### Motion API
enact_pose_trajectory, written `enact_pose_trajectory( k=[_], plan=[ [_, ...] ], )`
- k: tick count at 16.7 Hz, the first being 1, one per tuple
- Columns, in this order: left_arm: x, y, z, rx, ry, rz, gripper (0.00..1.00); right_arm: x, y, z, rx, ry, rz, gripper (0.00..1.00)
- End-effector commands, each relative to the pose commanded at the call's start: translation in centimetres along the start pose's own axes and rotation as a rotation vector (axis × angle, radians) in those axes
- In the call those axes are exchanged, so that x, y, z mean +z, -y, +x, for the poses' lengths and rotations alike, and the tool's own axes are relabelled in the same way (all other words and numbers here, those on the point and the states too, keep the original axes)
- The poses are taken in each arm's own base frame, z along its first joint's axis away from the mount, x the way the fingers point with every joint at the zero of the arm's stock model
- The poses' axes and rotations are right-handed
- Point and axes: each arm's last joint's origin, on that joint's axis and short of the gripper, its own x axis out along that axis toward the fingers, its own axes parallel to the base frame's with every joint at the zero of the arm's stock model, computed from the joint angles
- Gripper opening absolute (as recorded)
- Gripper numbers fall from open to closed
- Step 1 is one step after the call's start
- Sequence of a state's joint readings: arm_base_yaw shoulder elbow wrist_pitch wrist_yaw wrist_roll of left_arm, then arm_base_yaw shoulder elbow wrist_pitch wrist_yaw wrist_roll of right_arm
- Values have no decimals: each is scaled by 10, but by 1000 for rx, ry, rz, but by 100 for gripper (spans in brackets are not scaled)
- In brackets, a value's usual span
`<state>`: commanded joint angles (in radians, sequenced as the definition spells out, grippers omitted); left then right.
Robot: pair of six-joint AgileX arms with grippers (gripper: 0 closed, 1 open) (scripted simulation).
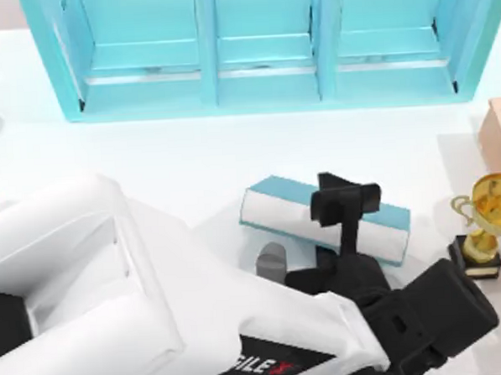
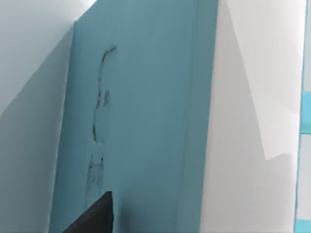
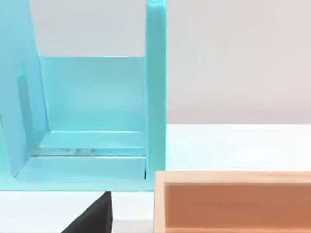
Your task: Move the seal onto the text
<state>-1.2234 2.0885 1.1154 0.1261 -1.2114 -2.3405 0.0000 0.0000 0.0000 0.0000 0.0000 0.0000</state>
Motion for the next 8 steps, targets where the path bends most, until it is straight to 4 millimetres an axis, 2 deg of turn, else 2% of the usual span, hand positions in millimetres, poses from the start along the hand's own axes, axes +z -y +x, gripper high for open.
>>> enact_pose_trajectory(
  k=[4, 8],
  plan=[
    [-7, -8, -16, 16, -21, -10, 100, 0, 0, 0, 0, 0, 0, 100],
    [-12, -24, -48, 49, -36, -24, 100, 0, 0, 0, 0, 0, 0, 100]
  ],
)
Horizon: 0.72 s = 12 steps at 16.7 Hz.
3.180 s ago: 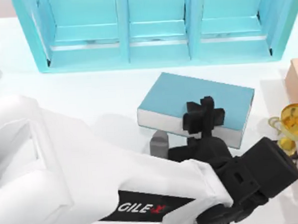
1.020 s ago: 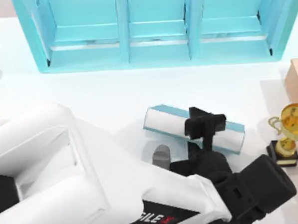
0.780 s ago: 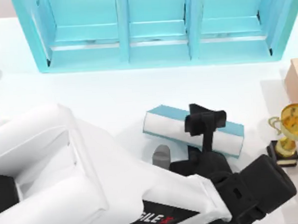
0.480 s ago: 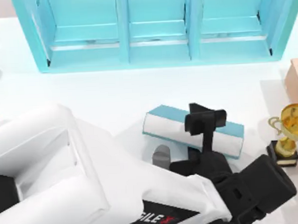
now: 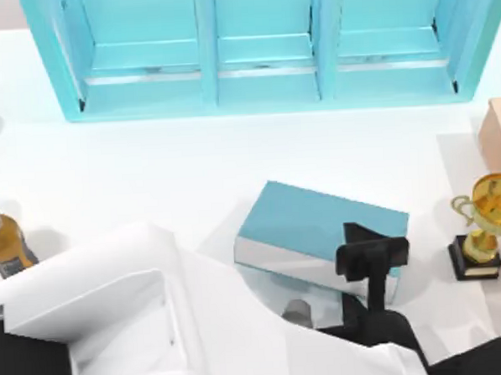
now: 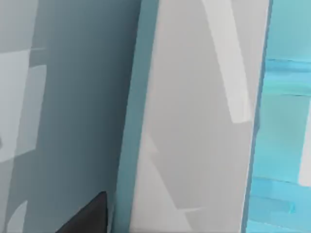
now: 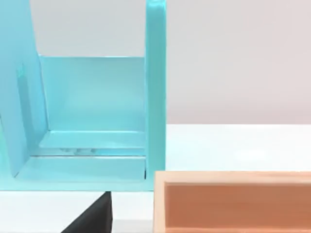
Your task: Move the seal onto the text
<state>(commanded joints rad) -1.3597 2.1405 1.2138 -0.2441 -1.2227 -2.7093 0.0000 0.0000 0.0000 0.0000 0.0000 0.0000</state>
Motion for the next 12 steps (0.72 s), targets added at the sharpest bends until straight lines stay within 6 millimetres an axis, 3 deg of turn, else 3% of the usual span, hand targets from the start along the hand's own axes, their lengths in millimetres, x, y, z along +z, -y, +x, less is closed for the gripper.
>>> enact_pose_trajectory(
  k=[5, 12],
  plan=[
    [9, -16, -46, 10, 21, 24, 100, 0, 0, 0, 0, 0, 0, 100],
    [26, -12, -92, -40, 37, 28, 100, 0, 0, 0, 0, 0, 0, 100]
  ],
)
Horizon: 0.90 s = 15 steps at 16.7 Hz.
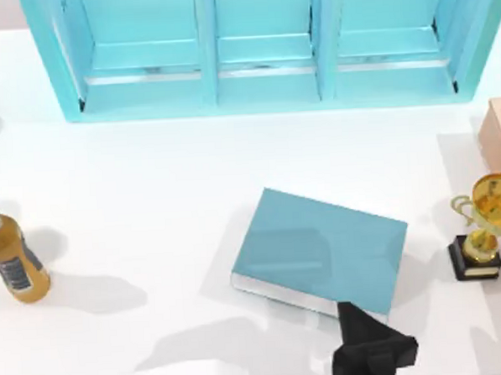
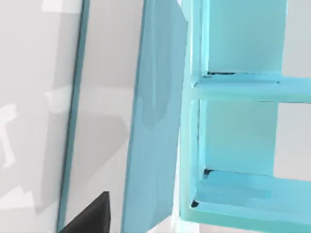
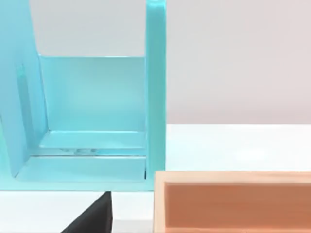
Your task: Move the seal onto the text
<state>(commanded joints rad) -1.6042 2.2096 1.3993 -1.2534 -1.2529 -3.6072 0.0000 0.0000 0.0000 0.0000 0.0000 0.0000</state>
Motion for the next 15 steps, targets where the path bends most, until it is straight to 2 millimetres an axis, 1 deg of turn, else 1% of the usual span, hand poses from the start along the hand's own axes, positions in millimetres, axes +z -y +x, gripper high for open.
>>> enact_pose_trajectory(
  k=[3, 9, 11, 12, 15],
  plan=[
    [3, 2, -6, -9, 0, -4, 100, 0, 0, 0, 0, 0, 0, 100],
    [3, 5, -3, -3, 11, -5, 100, 0, 0, 0, 0, 0, 0, 100],
    [5, 13, 6, 24, 42, 1, 100, 0, 0, 0, 0, 0, 0, 100],
    [8, 19, 14, 51, 69, 6, 100, 0, 0, 0, 0, 0, 0, 100],
    [21, 47, 45, 167, 159, 30, 100, 0, 0, 0, 0, 0, 0, 100]
  ],
)
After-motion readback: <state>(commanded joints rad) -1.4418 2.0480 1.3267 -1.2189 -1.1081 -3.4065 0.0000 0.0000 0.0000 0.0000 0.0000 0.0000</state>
